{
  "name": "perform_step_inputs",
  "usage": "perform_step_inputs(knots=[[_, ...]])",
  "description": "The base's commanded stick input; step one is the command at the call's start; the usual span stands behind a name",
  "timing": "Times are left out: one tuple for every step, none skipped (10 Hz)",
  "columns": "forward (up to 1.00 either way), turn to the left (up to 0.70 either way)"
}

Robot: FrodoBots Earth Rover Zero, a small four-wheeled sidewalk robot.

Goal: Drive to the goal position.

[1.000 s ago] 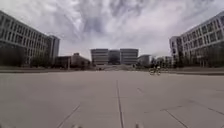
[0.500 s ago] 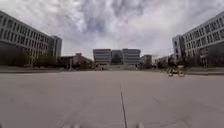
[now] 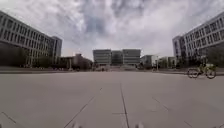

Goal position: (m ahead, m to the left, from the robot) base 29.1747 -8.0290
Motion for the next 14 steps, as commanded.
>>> perform_step_inputs(knots=[[0.67, 0.00], [0.67, 0.00], [0.67, 0.00], [0.67, 0.00], [0.66, 0.00], [0.66, 0.00], [0.66, 0.00], [0.67, 0.00], [0.70, 0.00], [0.70, 0.00], [0.70, 0.00], [0.70, 0.00], [0.70, 0.00], [0.70, 0.00]])
